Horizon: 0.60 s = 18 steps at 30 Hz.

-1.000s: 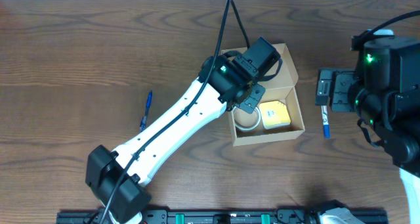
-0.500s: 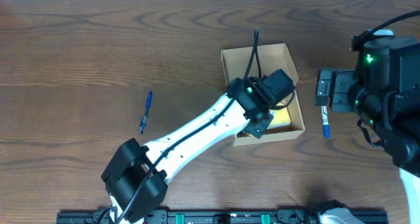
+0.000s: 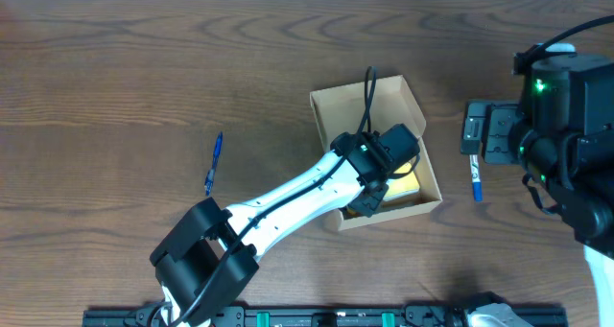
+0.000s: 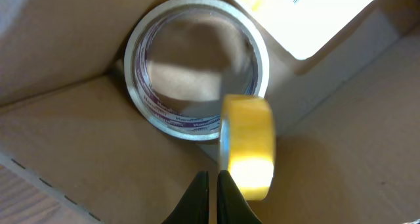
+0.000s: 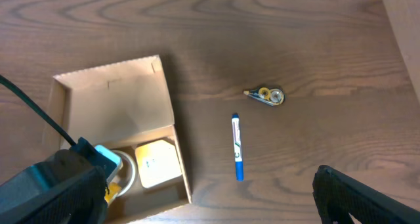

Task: Pack container
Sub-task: 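Carry the yellow tape roll with the left gripper into the box, then release the yellow tape roll in the box and raise the left gripper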

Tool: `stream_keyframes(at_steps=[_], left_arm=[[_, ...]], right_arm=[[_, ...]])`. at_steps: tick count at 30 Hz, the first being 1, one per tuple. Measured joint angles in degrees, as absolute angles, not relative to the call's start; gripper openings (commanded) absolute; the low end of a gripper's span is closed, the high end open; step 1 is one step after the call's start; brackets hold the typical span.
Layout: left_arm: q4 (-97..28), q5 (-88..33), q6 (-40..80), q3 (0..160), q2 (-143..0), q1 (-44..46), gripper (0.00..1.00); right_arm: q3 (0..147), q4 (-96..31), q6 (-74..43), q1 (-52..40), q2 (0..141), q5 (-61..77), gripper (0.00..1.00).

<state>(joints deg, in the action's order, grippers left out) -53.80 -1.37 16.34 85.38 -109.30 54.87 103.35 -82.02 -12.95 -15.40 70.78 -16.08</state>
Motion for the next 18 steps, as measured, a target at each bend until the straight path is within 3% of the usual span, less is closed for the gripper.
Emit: stream_keyframes(at_steps=[6,10,18], left_arm=[[-53.5,-1.4,16.4,85.4,-109.3,54.9,0.13],[-53.6,-1.3,15.9,87.2,-109.3,54.9,0.38],[-57.0,-0.8,15.2,95.5,-109.3,54.9,0.38]], right_arm=[[103.4,-81.6,-13.0,-15.4,70.8,-16.1,0.99],[103.4,-81.2,-13.0,-15.4,70.8,-16.1,0.99],[103.4,-81.2,-13.0,-15.4,70.8,-16.1,0.99]])
